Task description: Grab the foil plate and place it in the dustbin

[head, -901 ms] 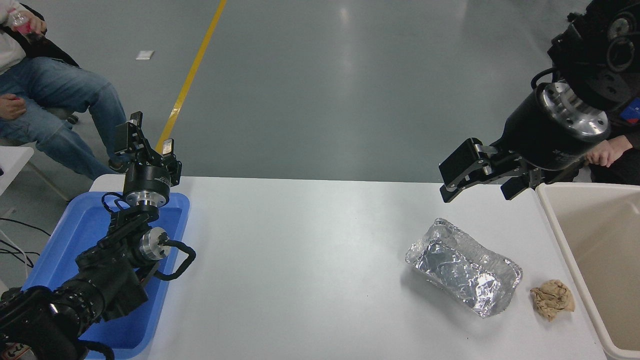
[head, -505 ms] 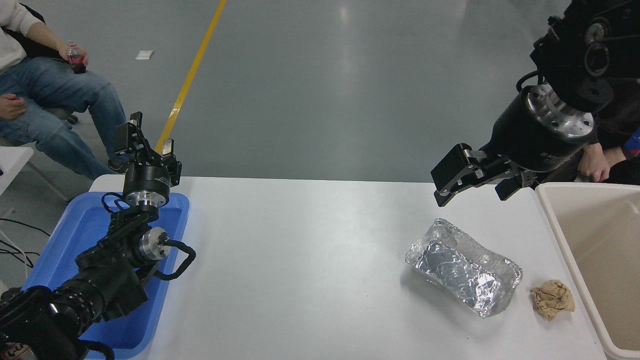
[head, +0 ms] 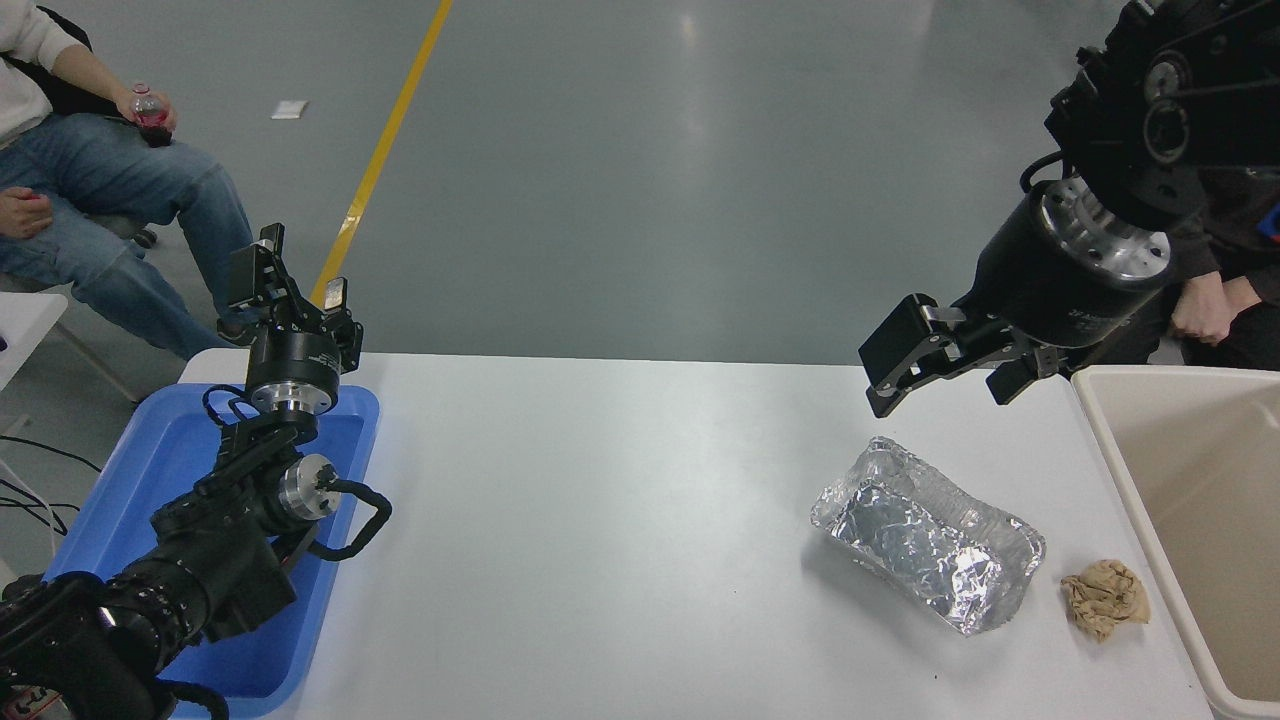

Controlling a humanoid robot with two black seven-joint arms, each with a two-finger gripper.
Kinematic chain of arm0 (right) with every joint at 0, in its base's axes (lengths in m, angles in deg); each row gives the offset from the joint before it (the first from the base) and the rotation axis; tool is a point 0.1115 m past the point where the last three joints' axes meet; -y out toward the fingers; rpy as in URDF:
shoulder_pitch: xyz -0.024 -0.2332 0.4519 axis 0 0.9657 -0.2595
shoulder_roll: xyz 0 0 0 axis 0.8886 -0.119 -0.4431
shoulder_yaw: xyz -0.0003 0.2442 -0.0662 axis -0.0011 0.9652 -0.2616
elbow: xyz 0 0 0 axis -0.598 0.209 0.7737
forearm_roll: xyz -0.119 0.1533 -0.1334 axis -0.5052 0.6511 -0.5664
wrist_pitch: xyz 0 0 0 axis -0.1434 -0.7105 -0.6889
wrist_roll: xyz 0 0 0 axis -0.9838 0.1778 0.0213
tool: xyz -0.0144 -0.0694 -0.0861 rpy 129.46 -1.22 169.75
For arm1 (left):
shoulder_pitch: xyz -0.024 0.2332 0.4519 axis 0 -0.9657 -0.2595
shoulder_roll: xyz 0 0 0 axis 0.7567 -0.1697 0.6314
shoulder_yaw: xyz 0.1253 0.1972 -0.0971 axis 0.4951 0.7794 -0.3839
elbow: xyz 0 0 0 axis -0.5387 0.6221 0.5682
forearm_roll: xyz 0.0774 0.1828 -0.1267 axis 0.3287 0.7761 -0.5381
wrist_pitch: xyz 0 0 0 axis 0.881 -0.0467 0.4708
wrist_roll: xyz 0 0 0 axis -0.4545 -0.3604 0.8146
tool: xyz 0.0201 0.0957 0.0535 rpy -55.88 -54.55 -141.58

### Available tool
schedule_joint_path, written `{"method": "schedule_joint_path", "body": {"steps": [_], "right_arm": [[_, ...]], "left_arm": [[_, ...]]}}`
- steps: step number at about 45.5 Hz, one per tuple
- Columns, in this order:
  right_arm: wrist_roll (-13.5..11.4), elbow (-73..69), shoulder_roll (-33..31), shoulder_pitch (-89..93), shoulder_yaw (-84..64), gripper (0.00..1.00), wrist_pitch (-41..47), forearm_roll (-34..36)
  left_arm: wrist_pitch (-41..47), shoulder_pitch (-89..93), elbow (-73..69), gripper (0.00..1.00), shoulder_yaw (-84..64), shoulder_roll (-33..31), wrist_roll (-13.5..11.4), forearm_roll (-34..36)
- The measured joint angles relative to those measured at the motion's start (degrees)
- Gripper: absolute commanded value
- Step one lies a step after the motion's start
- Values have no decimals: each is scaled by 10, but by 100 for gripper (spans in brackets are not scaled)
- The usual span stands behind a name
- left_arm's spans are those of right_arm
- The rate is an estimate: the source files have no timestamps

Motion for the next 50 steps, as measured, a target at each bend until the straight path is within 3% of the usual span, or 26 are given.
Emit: {"method": "schedule_joint_path", "body": {"steps": [24,50], "right_arm": [[0,38,-26,79,9,100,-68,-31],[-1,170,-42,309,14,100,-244,-203]], "left_arm": [[0,0,0,100,0,0,0,0],[0,0,0,100,0,0,0,0]]}}
